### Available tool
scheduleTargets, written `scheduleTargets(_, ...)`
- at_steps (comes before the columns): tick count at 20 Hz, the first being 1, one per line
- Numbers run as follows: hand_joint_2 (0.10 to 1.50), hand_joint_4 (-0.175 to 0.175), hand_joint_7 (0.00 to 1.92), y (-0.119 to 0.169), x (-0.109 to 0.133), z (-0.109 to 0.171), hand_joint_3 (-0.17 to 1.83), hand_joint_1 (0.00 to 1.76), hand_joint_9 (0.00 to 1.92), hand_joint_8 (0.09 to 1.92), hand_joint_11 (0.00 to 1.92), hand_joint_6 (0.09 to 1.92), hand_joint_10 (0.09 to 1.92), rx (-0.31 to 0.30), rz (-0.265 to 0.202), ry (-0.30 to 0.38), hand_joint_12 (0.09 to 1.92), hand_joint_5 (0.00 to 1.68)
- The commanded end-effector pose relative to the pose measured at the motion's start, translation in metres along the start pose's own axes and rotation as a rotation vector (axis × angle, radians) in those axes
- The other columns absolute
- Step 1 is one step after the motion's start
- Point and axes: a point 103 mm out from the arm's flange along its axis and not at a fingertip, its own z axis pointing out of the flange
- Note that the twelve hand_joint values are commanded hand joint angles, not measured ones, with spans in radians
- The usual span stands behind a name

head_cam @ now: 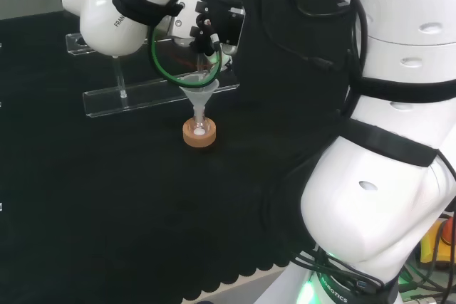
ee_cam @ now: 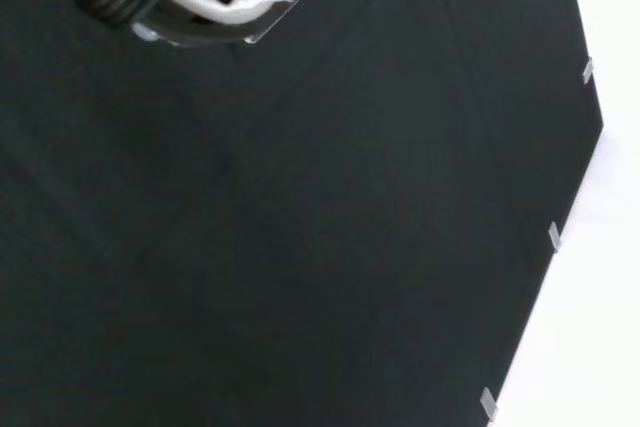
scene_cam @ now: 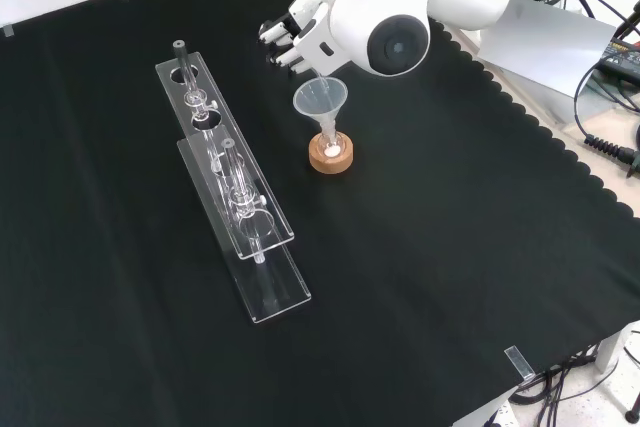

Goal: Pour all the NaCl from the weighing funnel into the round-bottom flask.

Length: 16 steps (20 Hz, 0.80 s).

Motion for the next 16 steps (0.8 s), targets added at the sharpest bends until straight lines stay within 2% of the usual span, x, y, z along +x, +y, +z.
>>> scheduleTargets(1, 0.71, 0.175, 0.58, 0.0, -0.002, -0.001, 0.7, 1.07, 0.97, 0.67, 0.65, 0.98, 0.42, 0.003, 0.007, -0.023, 1.16, 1.11)
scheduleTargets(10, 0.71, 0.175, 0.59, -0.004, 0.003, -0.01, 0.7, 1.07, 0.97, 0.67, 0.66, 0.98, 0.42, 0.001, 0.015, -0.092, 1.16, 1.11)
scheduleTargets(13, 0.71, 0.175, 0.59, -0.005, 0.007, -0.014, 0.7, 1.07, 0.97, 0.67, 0.66, 0.98, 0.42, -0.002, 0.02, -0.148, 1.16, 1.11)
scheduleTargets(16, 0.71, 0.175, 0.59, -0.006, 0.009, -0.017, 0.7, 1.07, 0.97, 0.67, 0.66, 0.98, 0.42, -0.003, 0.021, -0.171, 1.15, 1.11)
